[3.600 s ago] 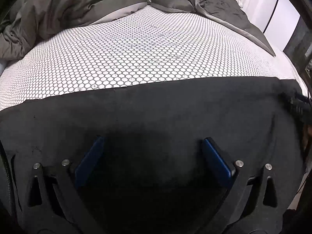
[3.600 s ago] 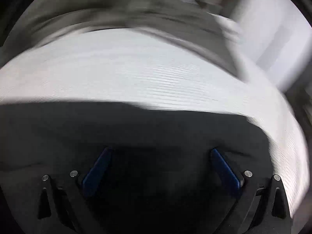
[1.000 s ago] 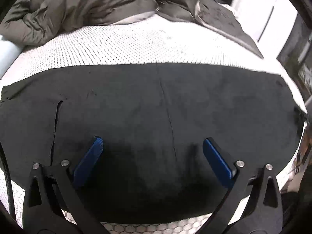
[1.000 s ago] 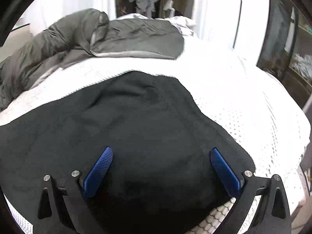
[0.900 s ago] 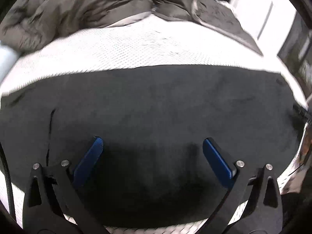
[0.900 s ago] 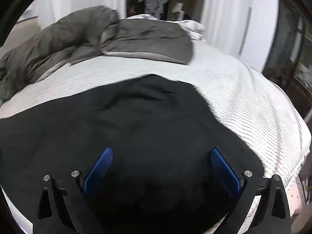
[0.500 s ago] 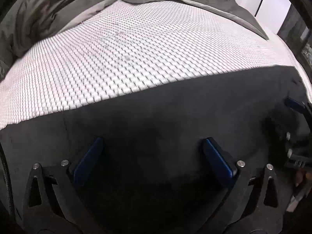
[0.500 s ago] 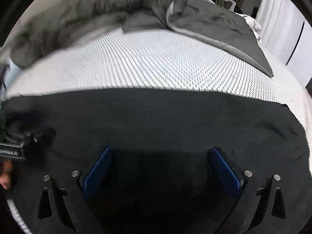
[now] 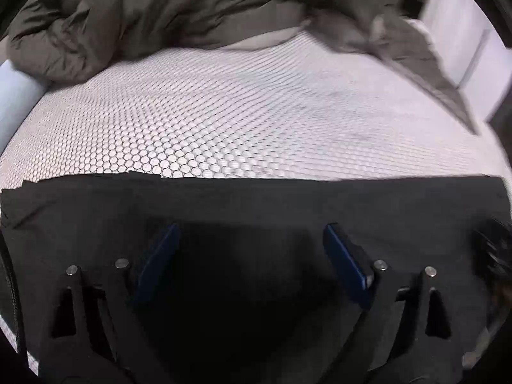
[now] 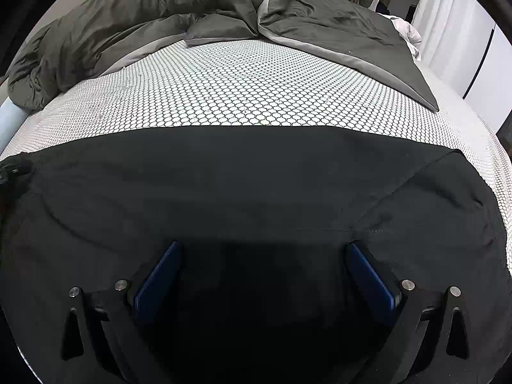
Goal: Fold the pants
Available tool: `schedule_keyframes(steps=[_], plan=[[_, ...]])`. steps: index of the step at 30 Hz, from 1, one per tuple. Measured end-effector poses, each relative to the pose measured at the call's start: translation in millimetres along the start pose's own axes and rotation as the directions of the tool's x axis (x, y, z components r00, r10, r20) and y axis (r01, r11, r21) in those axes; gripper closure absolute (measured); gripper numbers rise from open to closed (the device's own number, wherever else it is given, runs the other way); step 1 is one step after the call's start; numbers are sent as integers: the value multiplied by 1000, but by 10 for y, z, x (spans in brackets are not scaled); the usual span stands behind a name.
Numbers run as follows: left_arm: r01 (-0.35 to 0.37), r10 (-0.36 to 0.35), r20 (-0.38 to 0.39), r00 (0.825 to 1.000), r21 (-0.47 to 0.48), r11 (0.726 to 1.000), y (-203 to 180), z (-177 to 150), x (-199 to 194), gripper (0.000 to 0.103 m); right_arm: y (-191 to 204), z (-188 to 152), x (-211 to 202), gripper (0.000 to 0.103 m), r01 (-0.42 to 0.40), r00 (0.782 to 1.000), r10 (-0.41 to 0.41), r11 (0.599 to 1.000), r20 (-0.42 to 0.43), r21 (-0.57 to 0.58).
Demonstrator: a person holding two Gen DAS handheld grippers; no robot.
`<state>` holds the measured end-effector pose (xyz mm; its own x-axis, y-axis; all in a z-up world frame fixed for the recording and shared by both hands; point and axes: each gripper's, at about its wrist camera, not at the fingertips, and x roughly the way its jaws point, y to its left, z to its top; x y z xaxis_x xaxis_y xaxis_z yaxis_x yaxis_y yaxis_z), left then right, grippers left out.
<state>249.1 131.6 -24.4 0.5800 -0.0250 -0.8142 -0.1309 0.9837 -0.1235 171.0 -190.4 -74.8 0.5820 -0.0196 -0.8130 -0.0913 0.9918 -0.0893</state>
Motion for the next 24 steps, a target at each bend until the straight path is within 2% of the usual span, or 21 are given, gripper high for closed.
schedule_keyframes(steps=[2,5,6,7,8,9,10,13,16,20,21,23,24], plan=[[-23,23,65,998,4,1000,166,-109,-292,13,1,-11,-8,1,-3,1000,3,1000,4,0],[-110,116,120,986,-53,992,583,-362,-653,16,-16,-42,-52,0,-10,1000,10,1000,9,-3],[-119,127,121,984,-72,990,739,-416,-686,28,-15,-53,-75,0,-13,1000,13,1000,13,-8],[-117,128,113,985,-92,989,873,-474,-703,48,-11,-62,-90,0,-11,1000,12,1000,14,-12],[-119,131,95,987,-127,985,1048,-544,-699,57,-9,-77,-110,0,-8,1000,8,1000,15,-17],[-124,139,87,986,-162,979,1220,-611,-682,78,-2,-96,-131,0,-7,1000,8,1000,17,-24],[-121,137,77,988,-183,976,1483,-575,-559,89,14,-133,-153,0,-8,1000,9,999,18,-40],[-124,139,41,989,-249,960,1893,-652,-361,100,50,-211,-172,1,5,1000,-4,997,19,-75],[-132,162,61,985,-340,931,2193,-668,-343,102,21,-268,-206,1,5,1000,-3,997,16,-82],[-163,208,79,975,-386,908,2211,-677,-466,101,-89,-324,-247,1,7,1000,-7,999,16,-51],[-168,213,79,974,-378,910,2145,-669,-490,98,-106,-336,-271,0,11,1000,-10,999,16,-48],[-138,178,96,979,-329,934,1908,-659,-555,91,-111,-352,-343,0,14,999,-12,998,38,-53],[-123,164,108,981,-312,942,1790,-652,-604,81,-105,-370,-385,0,11,999,-9,998,47,-58]])
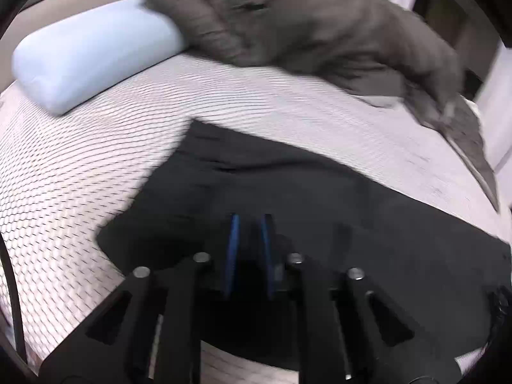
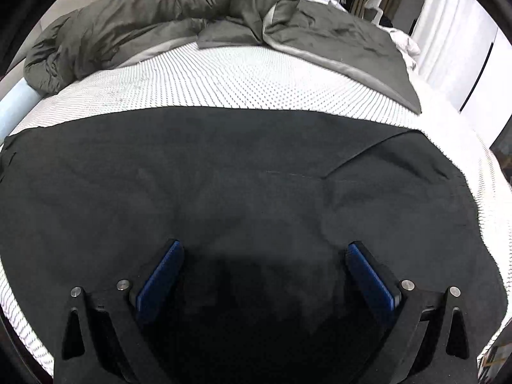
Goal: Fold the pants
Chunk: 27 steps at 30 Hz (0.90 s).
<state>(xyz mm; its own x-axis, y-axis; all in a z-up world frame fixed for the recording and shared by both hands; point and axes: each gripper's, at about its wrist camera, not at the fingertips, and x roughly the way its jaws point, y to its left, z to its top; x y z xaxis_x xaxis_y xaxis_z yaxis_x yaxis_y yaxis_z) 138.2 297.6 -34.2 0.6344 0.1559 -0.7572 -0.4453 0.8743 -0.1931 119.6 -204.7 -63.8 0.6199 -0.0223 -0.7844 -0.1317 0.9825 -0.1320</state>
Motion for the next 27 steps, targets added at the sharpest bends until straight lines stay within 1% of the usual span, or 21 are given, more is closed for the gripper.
schedule_keyframes(steps=[1,2,3,4,5,6,8,9,10,11,12,13,14,16,17,18,19,21,22,24,27], plan=[[17,-17,5,1000,16,1000,-154,-2,-35,60,5,-26,-59,0,-15,1000,15,1000,10,-8],[39,-39,11,999,34,999,-273,-36,-79,46,23,-58,-140,0,-46,999,47,999,27,-28],[71,-72,35,997,53,996,-410,-117,-169,24,43,-91,-211,0,-65,997,67,997,44,-52],[116,-122,70,990,78,990,-560,-171,-257,12,63,-142,-277,0,-76,995,81,994,56,-83],[149,-158,84,984,101,984,-655,-247,-316,9,74,-195,-313,0,-79,994,86,991,61,-104],[183,-194,81,978,123,975,-749,-354,-360,4,70,-256,-338,0,-78,995,86,989,59,-123],[256,-264,36,964,157,954,-928,-538,-363,1,-3,-424,-366,1,-40,998,49,983,48,-177],[275,-279,4,960,157,948,-957,-678,-400,1,-99,-512,-387,1,5,998,8,980,61,-199],[270,-267,-36,963,155,950,-977,-749,-334,1,-290,-606,-398,1,77,995,-63,978,76,-192],[249,-243,-57,968,149,957,-964,-767,-252,1,-459,-657,-394,1,115,992,-104,981,77,-159],[213,-203,-80,976,138,967,-924,-794,-149,1,-704,-714,-377,0,151,988,-145,984,60,-92],[164,-153,-96,984,127,978,-877,-804,-60,3,-959,-767,-354,0,180,983,-179,984,39,-11],[155,-144,-92,985,122,980,-862,-812,-42,4,-1231,-822,-348,1,197,980,-199,976,22,89],[157,-150,-76,986,111,981,-843,-821,-72,3,-1596,-897,-391,1,198,977,-210,949,24,244],[158,-152,-70,986,102,982,-834,-816,-78,3,-1657,-909,-413,1,204,975,-220,941,31,271],[156,-151,-62,987,93,983,-838,-820,-90,3,-1687,-914,-432,1,208,973,-228,935,37,289],[156,-152,-49,987,90,984,-848,-797,-96,3,-1712,-913,-451,1,191,975,-215,932,45,309],[201,-199,-28,980,101,974,-904,-717,-146,3,-1751,-907,-478,1,156,981,-186,926,56,345],[219,-219,-18,976,108,970,-915,-753,-236,3,-1774,-905,-490,1,144,982,-177,923,61,356],[243,-246,4,969,133,961,-1046,-748,-330,3,-1845,-914,-535,1,99,987,-141,914,79,392],[270,-274,3,962,164,949,-1235,-669,-326,3,-1904,-911,-592,0,40,991,-90,909,102,414]])
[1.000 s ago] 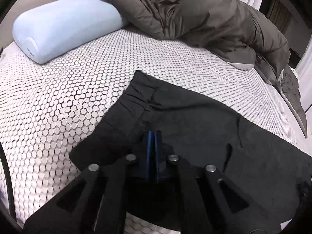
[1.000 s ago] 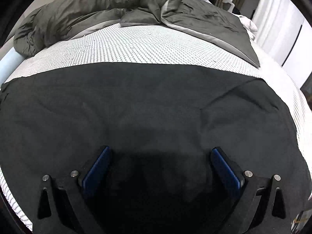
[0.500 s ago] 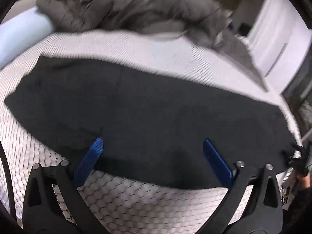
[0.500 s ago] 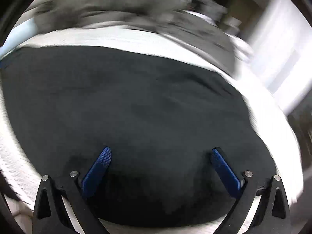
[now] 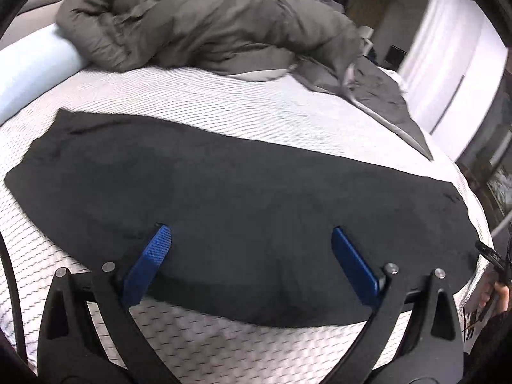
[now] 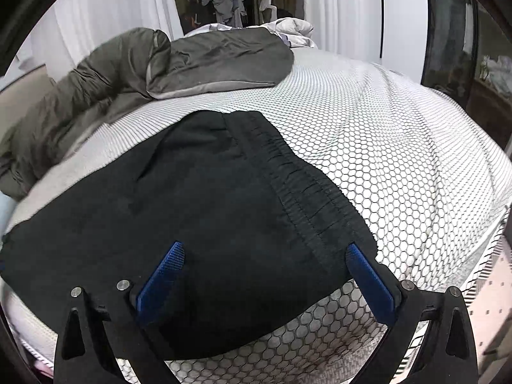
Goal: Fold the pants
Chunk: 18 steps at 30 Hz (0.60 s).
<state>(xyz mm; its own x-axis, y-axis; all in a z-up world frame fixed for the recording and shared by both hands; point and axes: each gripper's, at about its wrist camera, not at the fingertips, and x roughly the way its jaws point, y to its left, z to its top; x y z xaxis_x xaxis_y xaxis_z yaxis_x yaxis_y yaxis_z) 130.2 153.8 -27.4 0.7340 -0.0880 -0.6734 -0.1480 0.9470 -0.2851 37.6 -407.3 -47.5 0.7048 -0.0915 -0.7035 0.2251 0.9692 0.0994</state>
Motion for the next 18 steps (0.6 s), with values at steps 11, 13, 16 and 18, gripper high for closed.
schedule_keyframes(steps=[11,13,16,18], plan=[[69,-60,-56,997,178,982,-1256,-174,197,3,-140,-129,-47,0,-43,999,44,999,-27,21],[84,-71,-69,995,208,974,-1465,-238,239,3,-338,-123,-28,1,-106,993,110,988,-34,109],[98,-80,-79,994,261,960,-1799,-343,302,3,-535,-151,-21,0,-212,974,223,953,-33,215],[120,-97,-96,991,283,952,-2000,-412,353,3,-600,-155,-13,1,-268,960,281,932,-17,245]])
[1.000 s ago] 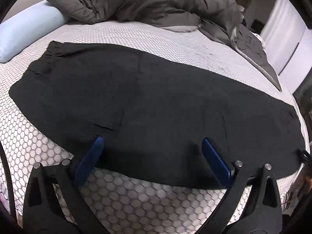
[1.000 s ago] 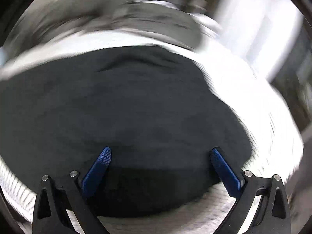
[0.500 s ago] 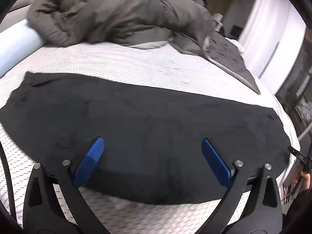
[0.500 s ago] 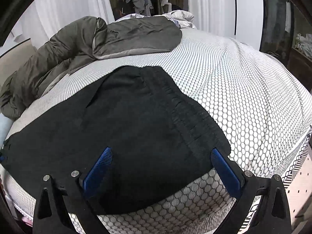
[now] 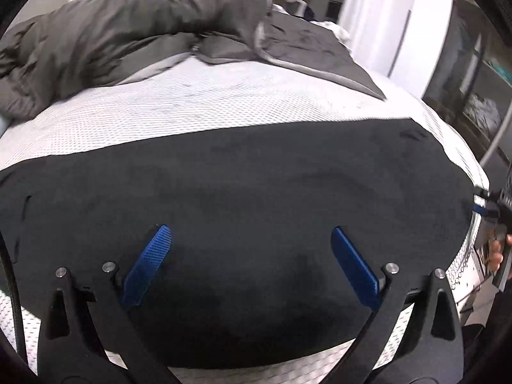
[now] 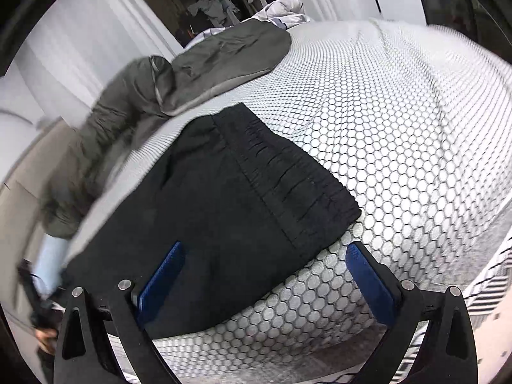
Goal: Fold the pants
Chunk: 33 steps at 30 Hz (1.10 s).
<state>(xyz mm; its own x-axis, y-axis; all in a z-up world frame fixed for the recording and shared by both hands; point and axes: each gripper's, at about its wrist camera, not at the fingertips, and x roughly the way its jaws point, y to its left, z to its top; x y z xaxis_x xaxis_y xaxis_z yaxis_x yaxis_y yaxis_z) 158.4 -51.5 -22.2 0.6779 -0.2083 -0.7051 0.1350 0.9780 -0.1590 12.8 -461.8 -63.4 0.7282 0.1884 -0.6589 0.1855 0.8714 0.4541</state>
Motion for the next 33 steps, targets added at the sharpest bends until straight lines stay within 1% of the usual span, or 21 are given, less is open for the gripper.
schedule_keyframes(steps=[2,5,7,8,9,10,12,13,14,17,18,19,20,21,23,24,25,27,30,31,33], plan=[[31,-31,-13,999,15,999,-177,-14,60,3,-38,17,1,1,-57,998,57,998,3,18],[78,-76,-37,996,57,995,-458,-63,135,3,-74,80,89,1,-115,993,115,990,2,76],[90,-86,-52,995,96,991,-615,-106,186,3,-78,123,137,4,-131,991,130,986,12,104],[94,-87,-60,994,109,990,-670,-123,220,3,-82,145,152,10,-135,991,134,984,17,113],[104,-95,-75,993,118,988,-747,-148,261,3,-76,162,168,18,-141,990,139,982,23,123],[123,-112,-95,989,118,985,-841,-171,306,3,-62,188,193,23,-148,989,145,980,27,133],[139,-124,-114,986,126,982,-998,-194,381,3,20,227,244,46,-150,989,147,980,26,133],[131,-116,-115,987,138,982,-1092,-202,420,3,78,245,265,52,-128,992,126,984,27,120],[128,-112,-115,987,146,981,-1155,-205,452,3,130,254,284,63,-86,996,84,991,27,101],[99,-87,-104,991,118,988,-1260,-221,545,1,216,257,286,71,-43,999,42,995,22,94],[80,-66,-109,992,126,989,-1300,-241,585,1,254,267,263,82,-42,999,39,995,36,87],[69,-53,-115,992,140,988,-1339,-262,610,1,302,283,233,88,-37,998,32,996,57,80],[79,-64,-118,991,128,989,-1317,-258,596,1,384,297,180,89,-45,996,40,997,80,59],[116,-106,-124,987,77,990,-1223,-234,541,3,459,304,146,92,-60,994,56,998,92,31],[174,-175,-120,977,-17,985,-997,-177,427,4,720,320,65,93,-77,991,84,995,106,-64],[198,-206,-95,974,-88,976,-797,-144,315,4,839,319,36,93,-90,989,101,991,108,-98],[197,-206,-71,976,-120,973,-653,-115,237,4,1006,328,12,93,-114,985,130,984,110,-140],[166,-168,4,986,-179,970,-303,-92,44,4,1272,327,-17,95,-149,979,173,968,107,-200],[115,-99,76,992,-244,963,88,-129,-148,4,1878,293,4,97,-251,956,285,913,63,-321],[104,-79,102,992,-271,957,240,-159,-224,4,2108,276,41,97,-284,947,318,890,38,-358],[76,-37,130,991,-316,946,513,-239,-341,4,2608,179,152,98,-364,919,392,820,-31,-441]])
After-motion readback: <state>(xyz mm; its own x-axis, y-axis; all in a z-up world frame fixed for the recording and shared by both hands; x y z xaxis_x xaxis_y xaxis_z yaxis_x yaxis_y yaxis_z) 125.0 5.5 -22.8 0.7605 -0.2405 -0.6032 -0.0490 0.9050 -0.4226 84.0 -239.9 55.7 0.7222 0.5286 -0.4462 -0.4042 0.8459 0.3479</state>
